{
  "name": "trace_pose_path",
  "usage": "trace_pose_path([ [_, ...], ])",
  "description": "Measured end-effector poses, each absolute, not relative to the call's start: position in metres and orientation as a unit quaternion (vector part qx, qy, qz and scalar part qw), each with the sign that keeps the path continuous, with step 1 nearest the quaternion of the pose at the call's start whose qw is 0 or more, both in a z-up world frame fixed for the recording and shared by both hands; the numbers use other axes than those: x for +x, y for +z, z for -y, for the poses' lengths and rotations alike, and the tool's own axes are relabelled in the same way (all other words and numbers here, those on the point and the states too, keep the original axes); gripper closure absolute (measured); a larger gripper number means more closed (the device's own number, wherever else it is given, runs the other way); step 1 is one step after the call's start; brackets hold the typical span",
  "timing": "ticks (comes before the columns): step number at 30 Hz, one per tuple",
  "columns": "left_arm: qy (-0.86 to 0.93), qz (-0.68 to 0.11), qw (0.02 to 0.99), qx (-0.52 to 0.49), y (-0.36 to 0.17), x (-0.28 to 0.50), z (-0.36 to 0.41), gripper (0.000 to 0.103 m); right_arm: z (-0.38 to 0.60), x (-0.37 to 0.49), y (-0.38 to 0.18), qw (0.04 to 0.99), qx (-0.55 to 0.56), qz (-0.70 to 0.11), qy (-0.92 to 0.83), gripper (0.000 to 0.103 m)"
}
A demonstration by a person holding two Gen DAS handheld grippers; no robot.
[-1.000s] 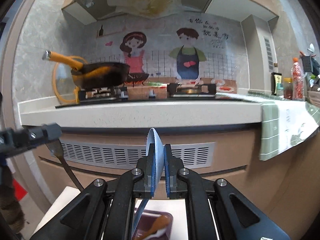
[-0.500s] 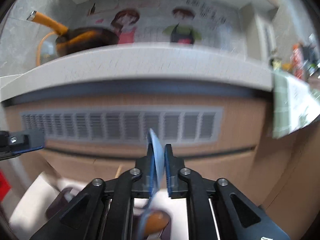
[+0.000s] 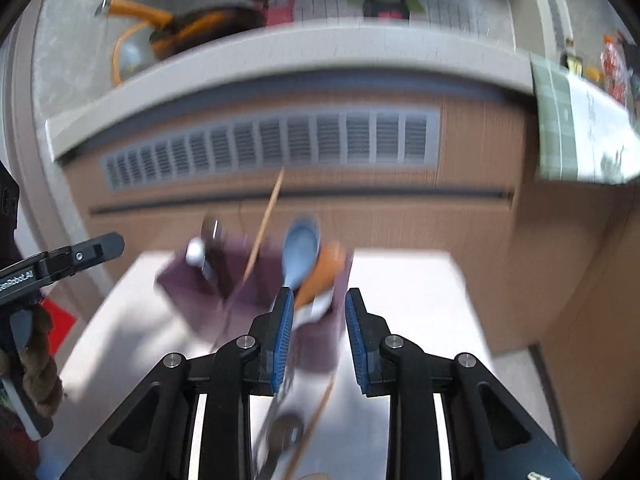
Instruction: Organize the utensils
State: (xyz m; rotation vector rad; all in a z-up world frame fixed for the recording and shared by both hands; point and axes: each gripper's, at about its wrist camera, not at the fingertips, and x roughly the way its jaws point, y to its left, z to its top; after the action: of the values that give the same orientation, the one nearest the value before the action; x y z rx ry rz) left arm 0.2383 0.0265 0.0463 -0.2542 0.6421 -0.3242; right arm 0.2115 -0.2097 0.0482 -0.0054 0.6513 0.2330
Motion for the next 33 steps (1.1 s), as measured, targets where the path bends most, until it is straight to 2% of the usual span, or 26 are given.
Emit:
trace_pose_path([
  [9,-0.123,-0.386,0.913,-0.045,-0.008,0.195,-0.015,0.049,0.181,0.197,-0.026,0.889,0.003,-0.44,0.125,0.078],
  [15,-0.115,-0.408,0.903,-0.067,-0.026,0.199,-0.03,0.048,0.169,0.185,-0.042,0.886,-0.02,-0.455,0.092,0.078],
  [24,-0.088,-0.429,0.893,-0.102,-0.033,0.204,-0.044,0.047,0.189,0.191,-0.058,0.866,0.056,-0.489,0.084,0.076],
  [26,-0.089,-0.432,0.892,-0.101,-0.035,0.205,-0.043,0.047,0.178,0.197,-0.059,0.868,0.044,-0.487,0.083,0.074],
  [29,-0.088,-0.436,0.89,-0.1,-0.037,0.205,-0.043,0.047,0.168,0.203,-0.06,0.868,0.033,-0.487,0.086,0.066],
  [33,-0.089,-0.444,0.886,-0.103,-0.038,0.207,-0.041,0.047,0.153,0.194,-0.061,0.868,-0.025,-0.487,0.092,0.067],
])
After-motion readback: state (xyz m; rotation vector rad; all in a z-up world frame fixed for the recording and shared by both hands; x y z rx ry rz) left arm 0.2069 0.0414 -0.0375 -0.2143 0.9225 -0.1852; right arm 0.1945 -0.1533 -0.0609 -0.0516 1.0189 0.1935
